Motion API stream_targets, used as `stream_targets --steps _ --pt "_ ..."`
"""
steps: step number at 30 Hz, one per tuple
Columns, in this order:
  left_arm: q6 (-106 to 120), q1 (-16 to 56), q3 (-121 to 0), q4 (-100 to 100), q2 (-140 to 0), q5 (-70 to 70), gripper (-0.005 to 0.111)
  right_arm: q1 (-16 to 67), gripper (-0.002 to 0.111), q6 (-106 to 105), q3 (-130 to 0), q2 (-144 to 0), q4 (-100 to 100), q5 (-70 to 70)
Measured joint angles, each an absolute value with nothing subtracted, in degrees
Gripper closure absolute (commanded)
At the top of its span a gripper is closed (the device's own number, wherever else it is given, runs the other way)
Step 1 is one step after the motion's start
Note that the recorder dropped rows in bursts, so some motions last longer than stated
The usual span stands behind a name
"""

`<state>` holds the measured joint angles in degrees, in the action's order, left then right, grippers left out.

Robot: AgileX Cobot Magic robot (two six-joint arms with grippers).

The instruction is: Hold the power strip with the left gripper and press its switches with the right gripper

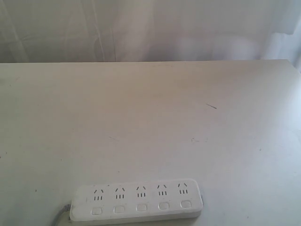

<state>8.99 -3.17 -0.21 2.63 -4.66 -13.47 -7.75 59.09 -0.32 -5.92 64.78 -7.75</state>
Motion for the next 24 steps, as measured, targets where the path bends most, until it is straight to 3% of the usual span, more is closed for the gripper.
stream_targets --steps 5,9,17,24 --pt "8.99 -3.17 -0.21 2.63 -4.66 -13.47 0.107 -7.75 0.108 28.31 -0.32 -6.02 32.86 -8.94" --pt "8.99 -3.17 -0.21 2.63 -4.66 -13.47 0.107 -7.75 0.108 8.66 -0.32 -6.02 14.93 -2.08" --pt "8.99 -3.17 -0.21 2.63 -4.66 -13.47 0.107 -7.75 0.108 6.79 -0.28 -6.02 12.28 14.77" --pt "8.99 -3.17 -0.21 2.63 -4.66 -13.47 0.107 -7.75 0.108 6.8 -0.28 -1.94 10.65 17.77"
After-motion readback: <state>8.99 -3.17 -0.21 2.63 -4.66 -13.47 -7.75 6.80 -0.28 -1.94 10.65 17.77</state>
